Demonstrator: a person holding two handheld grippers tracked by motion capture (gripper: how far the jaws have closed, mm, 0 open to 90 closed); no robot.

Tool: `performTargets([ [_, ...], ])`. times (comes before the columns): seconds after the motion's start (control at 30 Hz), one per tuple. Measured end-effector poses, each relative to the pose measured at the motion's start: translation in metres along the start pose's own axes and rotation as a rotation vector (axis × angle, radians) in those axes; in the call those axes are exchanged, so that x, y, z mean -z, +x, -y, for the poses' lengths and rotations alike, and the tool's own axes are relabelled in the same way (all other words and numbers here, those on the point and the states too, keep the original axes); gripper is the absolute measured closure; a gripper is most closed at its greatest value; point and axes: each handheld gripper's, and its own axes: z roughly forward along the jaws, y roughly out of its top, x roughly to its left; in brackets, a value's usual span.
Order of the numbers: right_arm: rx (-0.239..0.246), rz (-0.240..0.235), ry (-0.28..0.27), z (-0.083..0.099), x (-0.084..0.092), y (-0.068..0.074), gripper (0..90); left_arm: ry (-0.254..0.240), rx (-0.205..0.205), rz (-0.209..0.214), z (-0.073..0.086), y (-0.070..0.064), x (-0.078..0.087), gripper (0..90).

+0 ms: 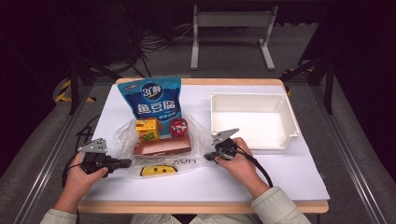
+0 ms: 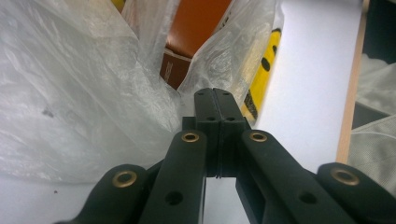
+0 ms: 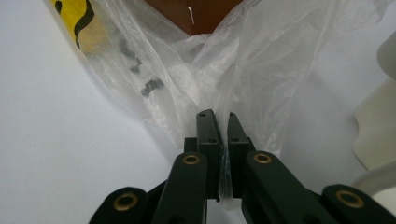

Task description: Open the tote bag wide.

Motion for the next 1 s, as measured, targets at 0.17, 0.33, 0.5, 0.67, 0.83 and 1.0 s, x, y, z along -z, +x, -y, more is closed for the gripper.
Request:
performTargets([
  [0.17, 0.001, 0.002, 0.003, 0.000, 0.001, -0.001, 88.9, 0.041, 0.032, -0.023, 0.004, 0.006, -0.004, 90.0],
  [0.33, 0.004, 0.019, 0.011, 0.002, 0.003, -0.002, 89.2, 0.074, 0.057, -0.070, 0.008, 0.012, -0.007, 90.0],
  [0.5, 0.000, 0.047, 0.024, 0.005, 0.005, -0.004, 89.6, 0.067, 0.070, -0.086, 0.008, 0.015, -0.006, 90.0],
  [0.67, -0.016, 0.065, 0.016, 0.010, 0.010, -0.009, 89.7, 0.062, 0.085, -0.098, 0.009, 0.017, -0.006, 90.0],
  [0.83, -0.014, 0.067, 0.014, 0.012, 0.011, -0.009, 89.7, 0.054, 0.075, -0.099, 0.009, 0.016, -0.005, 90.0],
  [1.0, -0.007, 0.069, 0.019, 0.011, 0.010, -0.008, 89.6, 0.004, 0.043, -0.100, 0.004, 0.009, 0.004, 86.4],
])
